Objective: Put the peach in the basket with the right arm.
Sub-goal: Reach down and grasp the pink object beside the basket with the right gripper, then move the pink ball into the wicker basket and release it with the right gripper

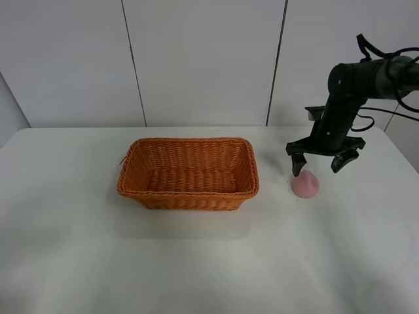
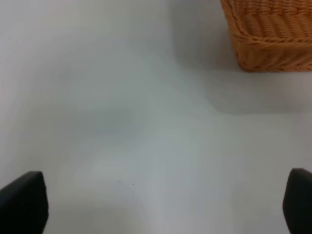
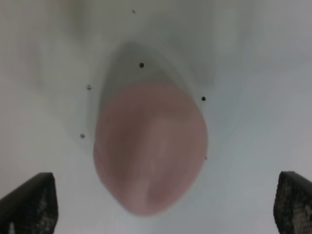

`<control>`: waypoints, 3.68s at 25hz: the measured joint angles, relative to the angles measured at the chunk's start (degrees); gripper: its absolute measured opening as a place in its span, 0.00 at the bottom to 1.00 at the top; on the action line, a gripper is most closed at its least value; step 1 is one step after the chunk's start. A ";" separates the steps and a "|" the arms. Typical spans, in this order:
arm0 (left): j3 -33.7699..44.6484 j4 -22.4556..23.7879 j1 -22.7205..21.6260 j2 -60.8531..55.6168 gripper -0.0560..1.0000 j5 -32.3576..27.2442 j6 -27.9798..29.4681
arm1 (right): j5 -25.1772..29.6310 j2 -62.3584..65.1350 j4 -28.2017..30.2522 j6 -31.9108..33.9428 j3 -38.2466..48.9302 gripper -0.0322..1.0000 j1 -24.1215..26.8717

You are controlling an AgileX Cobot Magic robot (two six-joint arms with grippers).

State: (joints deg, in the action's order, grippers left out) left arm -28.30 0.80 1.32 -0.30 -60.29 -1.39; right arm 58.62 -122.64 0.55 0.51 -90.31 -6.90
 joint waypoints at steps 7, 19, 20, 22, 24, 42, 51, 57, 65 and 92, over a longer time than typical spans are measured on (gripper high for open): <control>0.00 0.00 0.00 0.00 0.99 0.00 0.00 | -3.67 -4.69 -1.22 0.00 0.00 0.69 0.00; 0.00 0.00 0.00 0.00 0.99 0.00 0.00 | -5.60 -6.15 -1.94 0.02 0.00 0.69 0.00; 0.00 0.00 0.00 0.00 0.99 0.00 0.00 | -5.60 -6.27 -1.94 0.02 0.00 0.68 0.00; 0.00 0.00 0.00 0.00 0.99 0.00 0.00 | -5.55 -6.45 -1.94 0.02 0.00 0.62 0.00; 0.00 0.00 0.00 0.00 0.99 0.00 0.00 | -5.55 -6.50 -1.94 0.02 0.00 0.50 0.00; 0.00 0.00 0.00 0.00 0.99 0.00 0.00 | 10.44 -6.37 -1.25 0.02 -23.41 0.04 0.00; 0.00 0.00 0.00 0.00 0.99 0.00 0.00 | 10.87 -1.44 1.34 0.02 -28.93 0.04 -0.11; 0.00 0.00 0.00 0.00 0.99 0.00 0.00 | 11.21 0.89 2.31 0.02 -28.93 0.04 -2.17; 0.00 0.00 0.00 0.00 0.99 0.00 0.00 | 11.21 3.15 2.34 -0.03 -28.93 0.04 -14.93; 0.00 0.00 0.00 0.00 0.99 0.00 0.00 | 2.53 -15.59 1.28 0.64 -28.93 0.50 -32.11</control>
State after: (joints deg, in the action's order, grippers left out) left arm -28.30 0.80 1.32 -0.30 -60.29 -1.39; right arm 61.15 -138.24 1.83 1.15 -119.25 -39.01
